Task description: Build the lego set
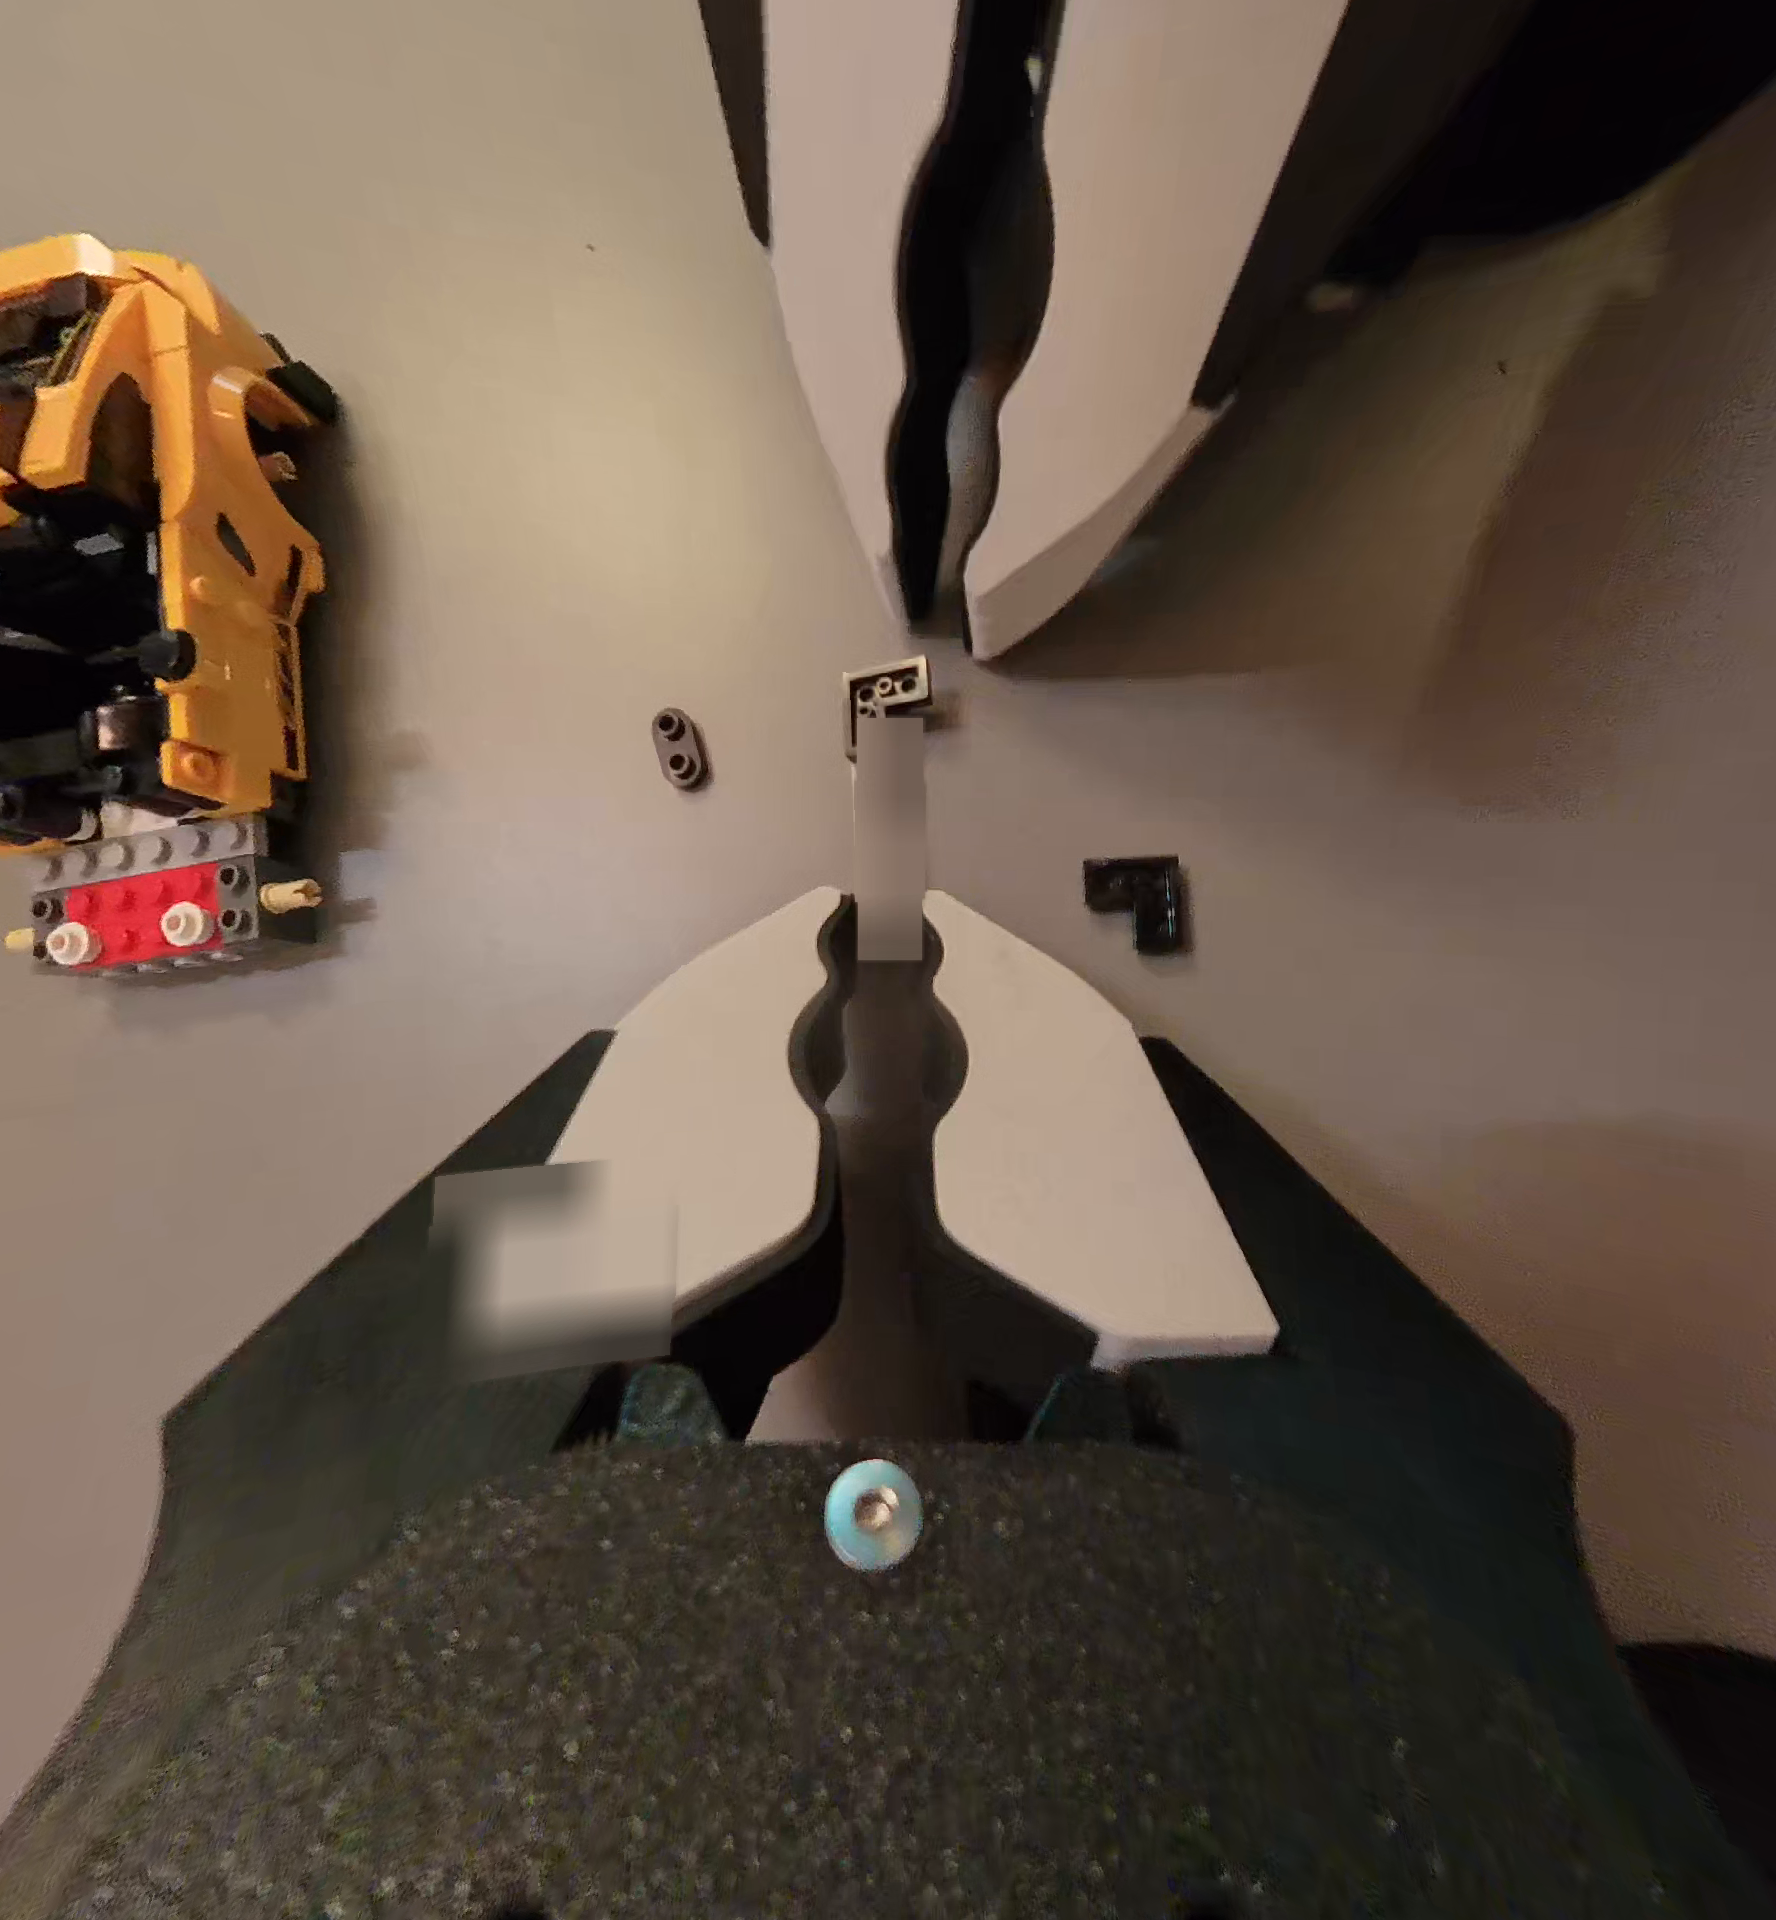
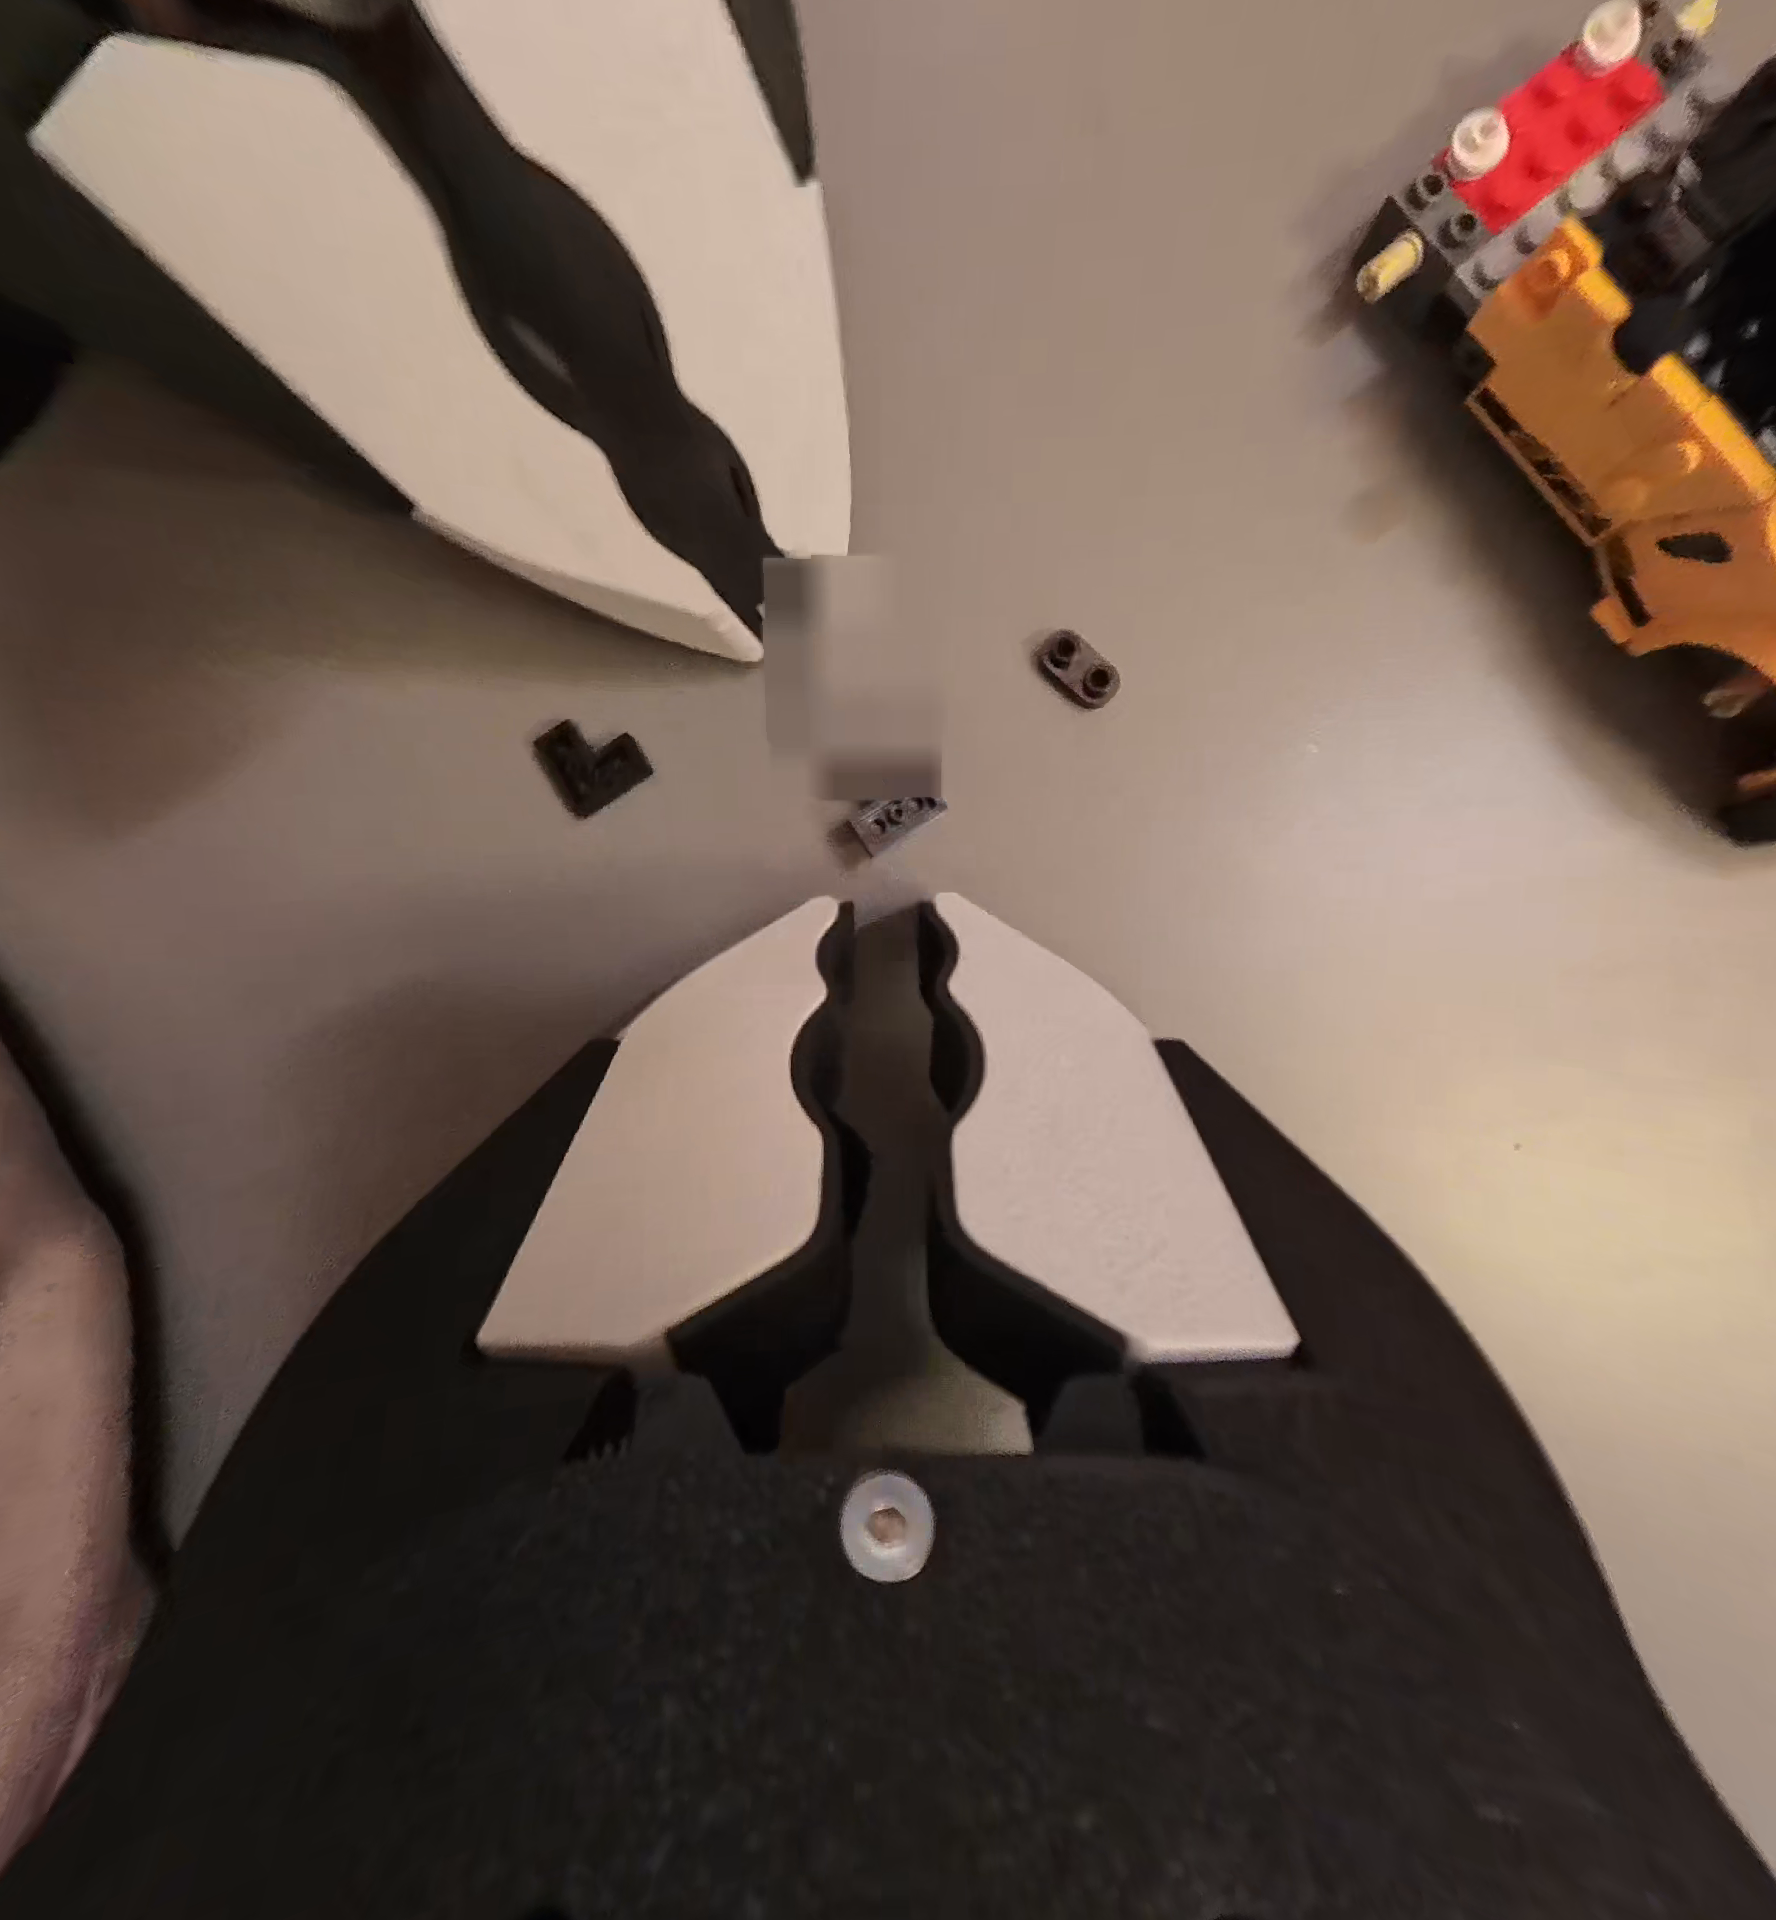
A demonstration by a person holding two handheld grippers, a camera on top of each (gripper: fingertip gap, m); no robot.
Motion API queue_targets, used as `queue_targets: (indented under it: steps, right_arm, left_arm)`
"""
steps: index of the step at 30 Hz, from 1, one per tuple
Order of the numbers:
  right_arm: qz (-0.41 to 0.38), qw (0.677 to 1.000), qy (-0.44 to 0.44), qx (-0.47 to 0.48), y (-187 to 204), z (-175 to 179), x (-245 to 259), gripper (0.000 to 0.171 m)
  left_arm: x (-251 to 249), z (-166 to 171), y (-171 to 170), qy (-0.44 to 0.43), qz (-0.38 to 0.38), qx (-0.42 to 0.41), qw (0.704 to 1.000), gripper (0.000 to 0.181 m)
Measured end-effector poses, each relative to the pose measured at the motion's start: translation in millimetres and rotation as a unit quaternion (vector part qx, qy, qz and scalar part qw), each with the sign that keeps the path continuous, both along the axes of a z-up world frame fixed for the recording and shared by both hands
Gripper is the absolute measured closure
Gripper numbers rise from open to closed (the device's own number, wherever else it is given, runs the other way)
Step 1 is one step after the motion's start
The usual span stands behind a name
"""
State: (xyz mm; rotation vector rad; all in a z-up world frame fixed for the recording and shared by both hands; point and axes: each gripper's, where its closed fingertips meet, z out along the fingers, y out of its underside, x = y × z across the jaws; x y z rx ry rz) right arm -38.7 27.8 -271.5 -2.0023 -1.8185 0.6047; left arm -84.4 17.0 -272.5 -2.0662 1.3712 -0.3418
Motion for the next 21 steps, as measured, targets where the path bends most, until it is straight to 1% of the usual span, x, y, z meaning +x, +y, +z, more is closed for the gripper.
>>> queue_targets:
  steps: [3, 6, 8, 11, 14, 17, 21]
  right_arm:
    - [0.067, 0.997, 0.022, 0.024, -12, 11, -2, 0.155]
    - [0.129, 0.991, 0.042, 0.02, -37, 16, -10, 0.151]
    - [0.16, 0.986, 0.041, 0.025, -48, 11, -15, 0.149]
    - [0.193, 0.98, 0.027, 0.039, -54, 3, -23, 0.147]
    - [0.208, 0.977, 0.014, 0.039, -56, -1, -29, 0.147]
    - [0.212, 0.977, 0.005, 0.032, -55, 0, -31, 0.16]
    - [0.184, 0.982, 0.036, 0.029, -50, 7, -35, 0.165]
  left_arm:
    - [-5, 0, 0, -0.005, -0.003, -0.007, 1.0, 0.168]
    - [-13, 4, -1, -0.013, -0.003, -0.009, 1.0, 0.164]
    - [-18, 8, -1, -0.019, -0.003, -0.008, 1.0, 0.164]
    - [-22, 14, -7, -0.032, -0.011, -0.008, 0.999, 0.165]
    - [-22, 16, -17, -0.047, -0.028, -0.015, 0.998, 0.167]
    - [-20, 15, -26, -0.064, -0.036, -0.035, 0.997, 0.169]
    - [-14, 19, -33, -0.111, -0.034, -0.078, 0.99, 0.17]
